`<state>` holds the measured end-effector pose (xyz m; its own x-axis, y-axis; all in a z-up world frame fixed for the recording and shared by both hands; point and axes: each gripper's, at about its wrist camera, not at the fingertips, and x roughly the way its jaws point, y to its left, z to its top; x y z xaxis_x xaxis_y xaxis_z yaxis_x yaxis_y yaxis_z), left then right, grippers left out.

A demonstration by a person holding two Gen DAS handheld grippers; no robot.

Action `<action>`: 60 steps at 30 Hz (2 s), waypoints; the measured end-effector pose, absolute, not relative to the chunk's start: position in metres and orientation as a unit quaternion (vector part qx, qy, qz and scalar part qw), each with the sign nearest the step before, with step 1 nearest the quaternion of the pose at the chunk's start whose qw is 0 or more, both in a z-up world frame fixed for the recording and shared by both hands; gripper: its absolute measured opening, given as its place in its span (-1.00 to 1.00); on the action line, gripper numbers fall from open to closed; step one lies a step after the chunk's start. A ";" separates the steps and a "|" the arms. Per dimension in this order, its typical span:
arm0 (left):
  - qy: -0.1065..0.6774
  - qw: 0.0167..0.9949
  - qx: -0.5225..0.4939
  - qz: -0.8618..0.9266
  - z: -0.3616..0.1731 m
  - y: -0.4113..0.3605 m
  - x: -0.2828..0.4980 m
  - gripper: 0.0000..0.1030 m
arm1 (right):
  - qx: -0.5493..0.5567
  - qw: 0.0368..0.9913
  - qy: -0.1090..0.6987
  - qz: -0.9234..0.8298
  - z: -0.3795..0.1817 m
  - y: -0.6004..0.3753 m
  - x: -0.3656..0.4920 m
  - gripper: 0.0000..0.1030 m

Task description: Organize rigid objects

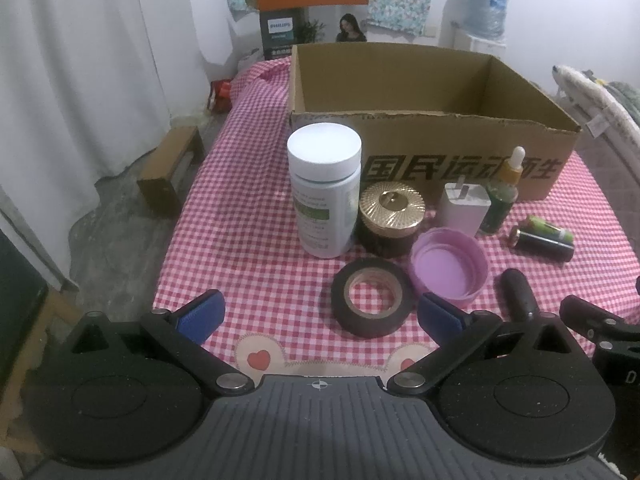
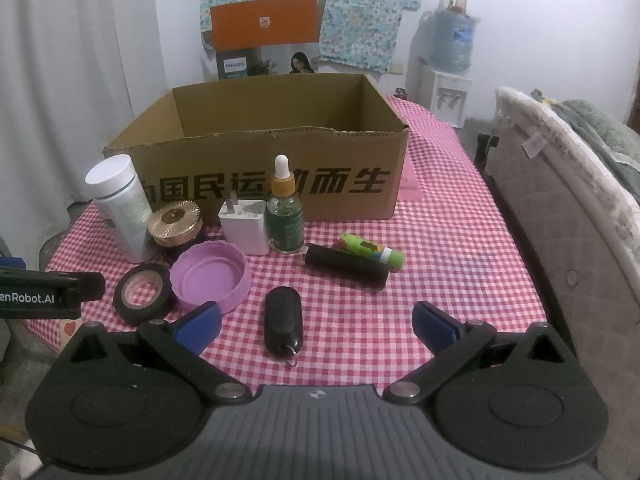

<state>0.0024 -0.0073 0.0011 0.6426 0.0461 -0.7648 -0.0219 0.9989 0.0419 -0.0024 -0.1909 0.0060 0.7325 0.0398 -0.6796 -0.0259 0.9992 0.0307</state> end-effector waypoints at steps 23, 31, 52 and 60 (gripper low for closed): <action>0.432 0.902 0.014 0.016 -0.003 -0.005 0.007 1.00 | 0.004 0.931 0.365 0.018 0.005 -0.190 0.001 1.00; 0.439 0.898 0.015 0.014 -0.006 -0.004 0.011 1.00 | -0.005 0.932 0.361 0.020 0.004 -0.189 0.004 1.00; 0.401 0.909 0.053 -0.102 -0.010 -0.016 0.023 0.99 | 0.030 0.932 0.354 0.074 0.005 -0.210 0.011 1.00; 0.357 0.908 0.084 -0.202 -0.005 -0.036 0.018 0.94 | 0.087 0.918 0.374 0.095 0.003 -0.232 0.016 0.65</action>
